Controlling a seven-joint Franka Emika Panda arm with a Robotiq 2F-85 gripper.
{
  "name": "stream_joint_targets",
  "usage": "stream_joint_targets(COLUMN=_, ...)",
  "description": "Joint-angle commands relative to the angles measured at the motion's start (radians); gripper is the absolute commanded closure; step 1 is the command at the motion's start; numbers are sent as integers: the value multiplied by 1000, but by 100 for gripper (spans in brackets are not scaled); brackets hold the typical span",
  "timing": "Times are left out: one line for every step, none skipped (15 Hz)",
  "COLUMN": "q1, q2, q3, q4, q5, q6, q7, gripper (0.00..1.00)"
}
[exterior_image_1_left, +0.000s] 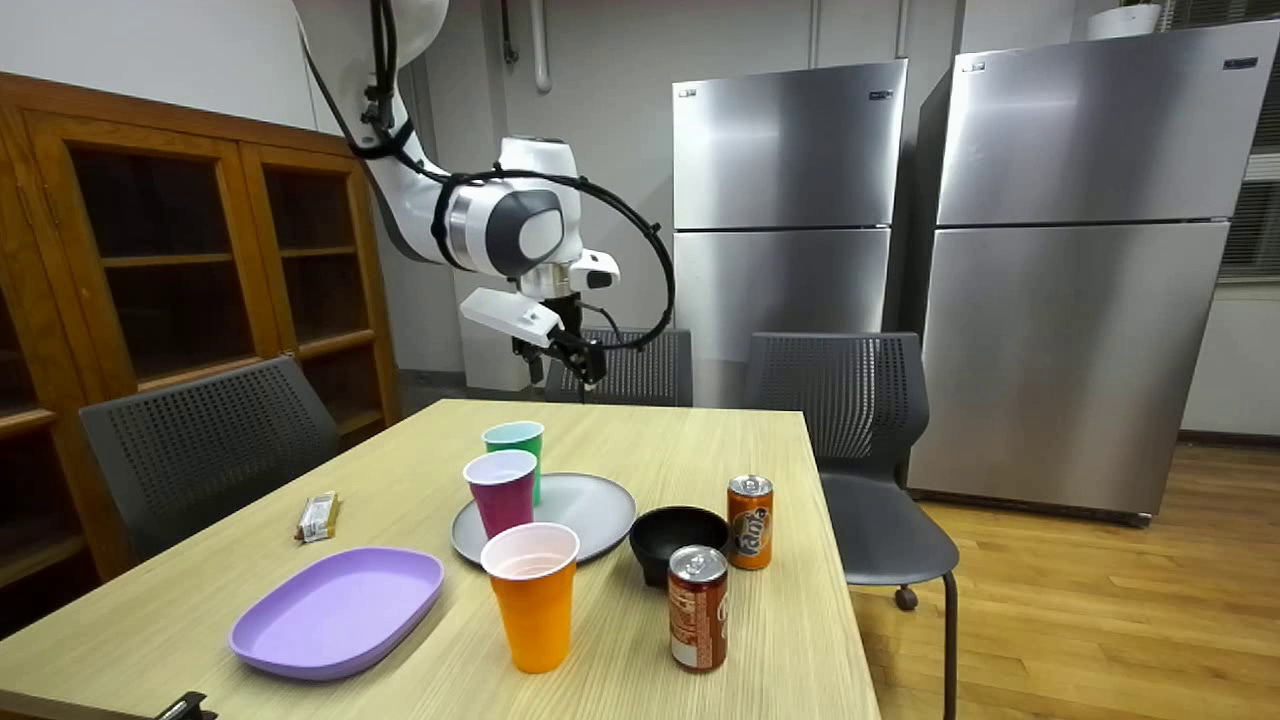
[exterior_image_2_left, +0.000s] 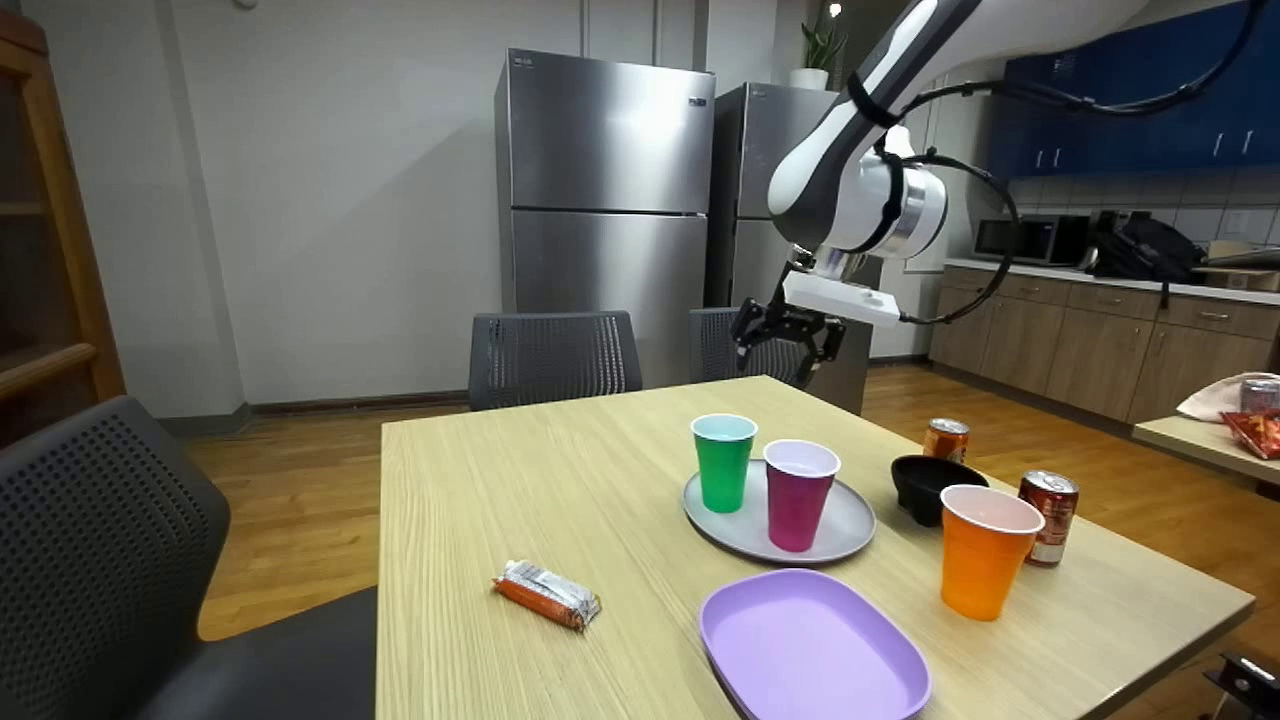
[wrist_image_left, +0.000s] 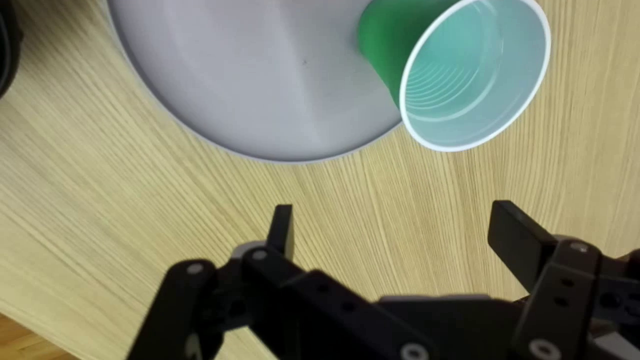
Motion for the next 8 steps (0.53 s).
stream_joint_targets(q1=-6, q2=-58, q3=-17, q4=-13, q5=10, q6=-62, q7=-26, gripper=0)
stream_joint_targets(q1=-6, q2=-67, q3=-23, q4=-16, q5=9, q6=-67, q7=-27, gripper=0)
stream_joint_targets(q1=-10, q2=-76, q3=-27, q4=-22, q5=10, q6=-67, q7=-33, gripper=0)
stream_joint_targets(q1=-12, q2=-84, q3=-34, q4=-26, q5=10, q6=-69, q7=-34, gripper=0)
stream_joint_targets(q1=-18, q2=-97, q3=-42, q4=-35, q5=10, q6=-69, q7=-42, gripper=0)
stream_joint_targets(q1=-20, q2=-104, q3=-50, q4=-40, q5=7, q6=-67, q7=-45, gripper=0)
stream_joint_targets(q1=-25, q2=-111, q3=-62, q4=-48, q5=4, q6=-62, q7=-50, gripper=0)
stream_joint_targets(q1=-26, q2=-116, q3=-76, q4=-54, q5=-3, q6=-61, q7=-48, gripper=0)
